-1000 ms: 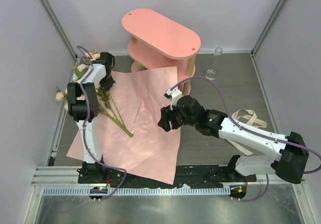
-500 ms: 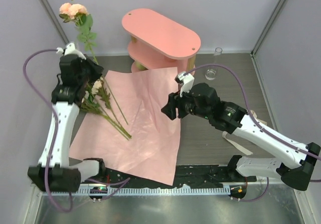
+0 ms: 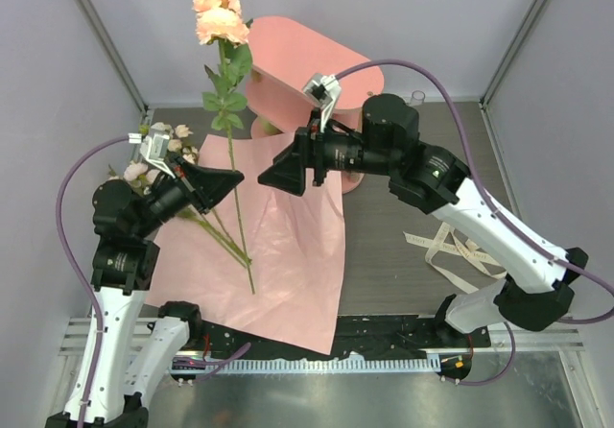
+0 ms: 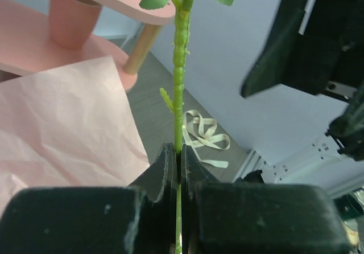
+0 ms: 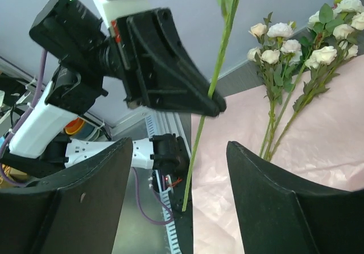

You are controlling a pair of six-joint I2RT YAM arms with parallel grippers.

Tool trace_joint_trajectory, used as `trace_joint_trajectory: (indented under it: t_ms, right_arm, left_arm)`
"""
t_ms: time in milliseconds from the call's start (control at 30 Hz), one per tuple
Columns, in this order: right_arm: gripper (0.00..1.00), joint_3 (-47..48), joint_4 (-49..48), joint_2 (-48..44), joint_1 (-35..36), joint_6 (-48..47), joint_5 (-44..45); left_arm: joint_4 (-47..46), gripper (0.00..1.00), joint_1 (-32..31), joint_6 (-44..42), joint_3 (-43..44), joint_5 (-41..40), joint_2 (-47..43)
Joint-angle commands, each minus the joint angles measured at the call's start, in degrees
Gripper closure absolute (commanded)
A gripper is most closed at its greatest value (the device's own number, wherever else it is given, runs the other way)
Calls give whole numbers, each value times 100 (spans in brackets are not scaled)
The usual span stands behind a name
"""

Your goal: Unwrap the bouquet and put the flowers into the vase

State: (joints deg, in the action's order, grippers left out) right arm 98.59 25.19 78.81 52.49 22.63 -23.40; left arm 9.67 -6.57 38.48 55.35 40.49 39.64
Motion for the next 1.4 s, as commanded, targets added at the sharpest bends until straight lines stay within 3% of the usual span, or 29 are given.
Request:
trace_joint_trajectory:
  t_ms: [0,100,333,467,533,567,667,800,833,867,900,933,967,1167,1267,1367]
  right_arm:
    - [27,565,-40,416,59,66,-26]
    - [28,776,-189,697,147,136,63]
    - [46,873,-436,1040,314,215,678]
    - [51,706,-830,1023,437,391,784]
    - [65,653,-902,1014,481,470,863]
    - [78,653,-902,988,508,488,1002]
    - [96,557,-980,857,578,566,1363]
    - [99,398,-1236,751,648,690,1425]
    - [99,468,-1123,742,675,612,1513]
    - [99,651,-1000,715,744,515,1818]
    - [99,775,-877,628,745,418,2013]
    - [99,915,-536,575,736,217,2189]
    - [99,1326,-324,505,745,76,2730]
    - [99,3698,1856,153,745,-1206,4798]
    - [99,3905,2367,-381,745,-1664,6265]
    - [99,3329,2254,-961,745,-2121,7784]
  left_arm:
    - [-378,100,-160,134,-139,644,-105]
    - [-404,100,-178,125,-148,846,-123]
    - [-659,100,-213,265,-376,1127,-298]
    - [-703,100,-240,318,-473,1259,-386]
    - [-712,100,-240,318,-525,1304,-483]
    - [-704,100,-240,327,-534,1304,-509]
    - [-826,100,-275,484,-578,1373,-580]
    - [-1125,100,-301,862,-596,1348,-712]
    - [-986,94,-310,889,-570,1226,-721]
    - [-663,75,-310,855,-413,1059,-729]
    - [-442,53,-310,863,-376,796,-755]
    - [-144,9,-301,889,-350,724,-773]
    - [-19,0,-301,881,-289,715,-843]
    - [1229,0,-441,336,-112,478,-1256]
    - [1484,0,-530,109,-279,75,-1432]
    - [1774,0,-591,-199,-349,-381,-1371]
